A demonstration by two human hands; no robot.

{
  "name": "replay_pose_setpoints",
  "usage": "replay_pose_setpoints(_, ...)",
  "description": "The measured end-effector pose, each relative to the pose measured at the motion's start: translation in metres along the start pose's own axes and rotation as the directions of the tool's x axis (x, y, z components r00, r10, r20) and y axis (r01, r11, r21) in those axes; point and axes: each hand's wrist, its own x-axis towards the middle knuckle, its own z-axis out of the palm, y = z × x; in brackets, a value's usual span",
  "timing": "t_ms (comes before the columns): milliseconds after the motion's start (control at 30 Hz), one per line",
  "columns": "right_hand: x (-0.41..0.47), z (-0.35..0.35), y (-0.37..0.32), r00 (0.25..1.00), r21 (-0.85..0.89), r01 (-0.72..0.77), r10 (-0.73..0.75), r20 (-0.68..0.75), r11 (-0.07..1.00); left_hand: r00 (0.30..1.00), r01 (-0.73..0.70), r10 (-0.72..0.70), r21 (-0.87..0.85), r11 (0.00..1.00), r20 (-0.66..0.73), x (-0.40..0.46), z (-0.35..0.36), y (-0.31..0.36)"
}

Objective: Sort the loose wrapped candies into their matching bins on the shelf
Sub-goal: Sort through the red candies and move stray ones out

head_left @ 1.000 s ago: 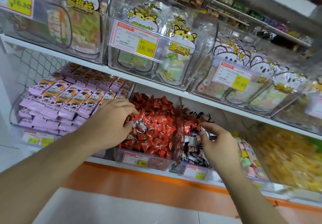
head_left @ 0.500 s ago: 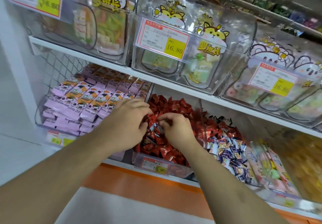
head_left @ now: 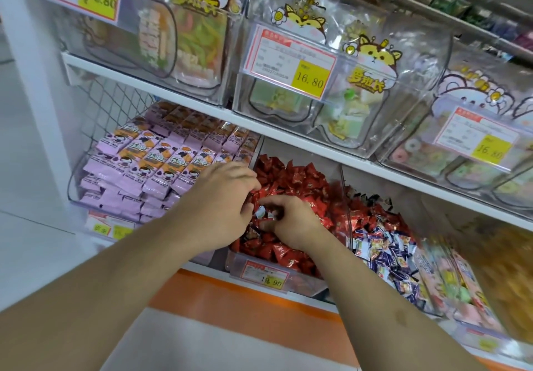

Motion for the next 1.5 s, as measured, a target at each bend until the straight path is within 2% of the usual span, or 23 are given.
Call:
replay_pose_setpoints(167,0.0,-0.003,0.004,1.0,0.102,-0.029,0.029,0.002,0.994,1.0,-0.01,0.01,0.004,1.0,-0.012,0.0,0.0,0.0)
replay_pose_setpoints(267,-0.001,-0.005,0.006,1.0,0.162,0.012,-0.011,-0.007,0.987,1.0,-0.013,0.013,0.0,1.0,-0.016,0.0,0.001,0.0)
replay_pose_setpoints(567,-0.003,-0.001,0.005,0.996,0.132,0.048,-0.037,-0.085,0.99,0.999,-0.014,0.014,-0.005,1.0,-0.03,-0.001,0.001,0.0)
replay_pose_setpoints(667,-0.007,-0.003,0.002,0.983,0.095,0.051,-0.033,-0.181,0.994,0.999,-0.012,0.012,-0.016,1.0,-0.033,0.0,0.001,0.0)
replay_pose_setpoints(767,-0.017,-0.015,-0.003,0.96,0.229,0.068,-0.002,-0.279,0.971,0.998,-0.019,0.018,-0.024,1.0,-0.056,0.0,0.001,0.001)
replay_pose_setpoints(933,-0.059,-0.041,-0.004,0.938,0.311,0.117,-0.001,-0.348,0.943,0.996,-0.052,0.048,-0.044,0.998,-0.079,-0.001,0.0,0.009)
replay_pose_setpoints(1000,-0.084,-0.054,0.001,0.907,0.292,0.123,0.012,-0.421,0.948,0.996,-0.065,0.06,-0.058,0.996,-0.07,-0.002,0.001,0.011)
replay_pose_setpoints(1067,-0.109,-0.068,0.014,0.843,0.258,0.117,0.041,-0.536,0.959,0.996,-0.07,0.066,-0.07,0.995,-0.065,-0.003,0.003,0.013)
replay_pose_setpoints(1167,-0.131,-0.083,0.043,0.755,0.191,-0.011,0.133,-0.642,0.982,0.997,-0.071,0.068,-0.064,0.995,-0.044,-0.003,0.004,0.015)
replay_pose_setpoints(1233,-0.137,-0.086,0.058,0.754,0.115,-0.132,0.175,-0.633,0.985,0.997,-0.065,0.063,-0.059,0.996,-0.038,-0.003,0.004,0.016)
replay_pose_setpoints(1300,-0.138,-0.085,0.062,0.766,0.005,-0.161,0.128,-0.63,0.987,0.998,-0.059,0.057,-0.059,0.997,-0.036,-0.003,0.004,0.018)
replay_pose_setpoints(1400,-0.131,-0.076,0.04,0.787,-0.094,-0.019,-0.043,-0.615,0.995,0.998,-0.05,0.048,-0.054,0.997,-0.033,-0.002,0.005,0.019)
replay_pose_setpoints(1500,-0.11,-0.062,0.012,0.848,-0.119,0.118,-0.162,-0.505,0.986,0.998,-0.042,0.04,-0.043,0.998,-0.043,-0.001,0.005,0.017)
